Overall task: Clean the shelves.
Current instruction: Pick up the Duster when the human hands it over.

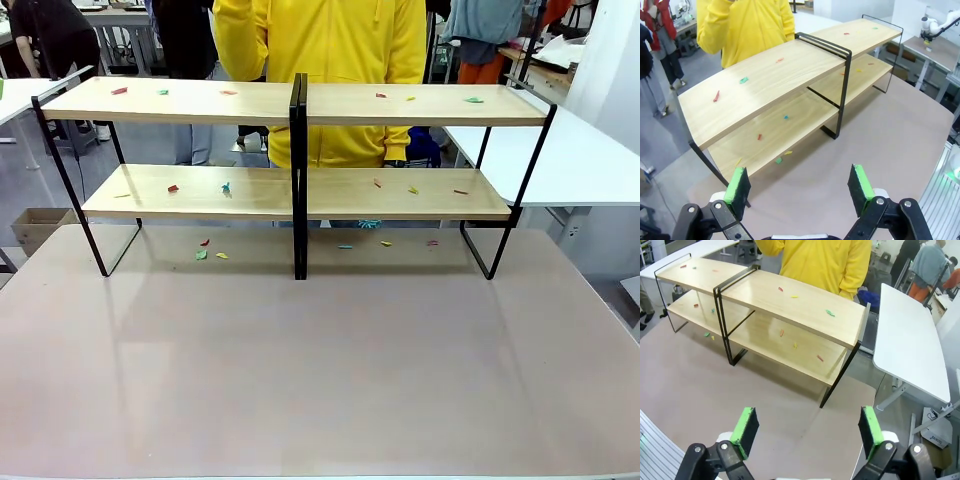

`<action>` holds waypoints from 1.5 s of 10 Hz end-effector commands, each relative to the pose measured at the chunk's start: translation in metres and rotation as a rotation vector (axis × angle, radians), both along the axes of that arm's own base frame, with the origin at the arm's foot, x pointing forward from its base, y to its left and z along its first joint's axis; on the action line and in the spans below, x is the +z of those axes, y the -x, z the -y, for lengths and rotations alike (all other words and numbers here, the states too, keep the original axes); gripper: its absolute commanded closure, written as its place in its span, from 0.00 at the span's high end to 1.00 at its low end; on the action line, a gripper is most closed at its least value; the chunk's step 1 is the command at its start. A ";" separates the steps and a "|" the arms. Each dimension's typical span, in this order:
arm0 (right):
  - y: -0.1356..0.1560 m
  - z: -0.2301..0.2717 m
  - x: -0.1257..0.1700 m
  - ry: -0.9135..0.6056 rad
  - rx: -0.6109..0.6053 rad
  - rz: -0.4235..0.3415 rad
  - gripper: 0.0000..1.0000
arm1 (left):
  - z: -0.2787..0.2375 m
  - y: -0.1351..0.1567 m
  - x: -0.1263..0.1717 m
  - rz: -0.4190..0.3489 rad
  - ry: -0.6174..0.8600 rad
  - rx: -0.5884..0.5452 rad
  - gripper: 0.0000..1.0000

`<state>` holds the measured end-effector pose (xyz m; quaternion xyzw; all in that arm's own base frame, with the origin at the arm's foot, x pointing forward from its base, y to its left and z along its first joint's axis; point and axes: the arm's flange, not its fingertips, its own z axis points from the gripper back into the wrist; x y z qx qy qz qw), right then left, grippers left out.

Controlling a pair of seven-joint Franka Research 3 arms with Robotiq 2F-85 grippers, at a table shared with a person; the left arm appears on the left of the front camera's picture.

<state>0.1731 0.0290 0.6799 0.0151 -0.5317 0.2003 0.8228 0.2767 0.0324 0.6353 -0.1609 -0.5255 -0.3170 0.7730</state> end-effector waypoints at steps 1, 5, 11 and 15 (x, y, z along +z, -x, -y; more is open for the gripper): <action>0.000 0.000 0.000 0.001 0.000 0.000 1.00 | 0.001 0.000 0.000 0.002 0.004 -0.006 1.00; 0.000 0.000 0.000 0.001 0.000 0.000 1.00 | 0.001 0.000 0.000 0.002 0.004 -0.006 1.00; 0.000 0.000 0.000 0.001 0.000 0.000 1.00 | 0.001 0.000 0.000 0.002 0.004 -0.006 1.00; 0.000 0.000 0.000 0.001 0.000 0.000 1.00 | 0.001 0.000 0.000 0.002 0.004 -0.006 1.00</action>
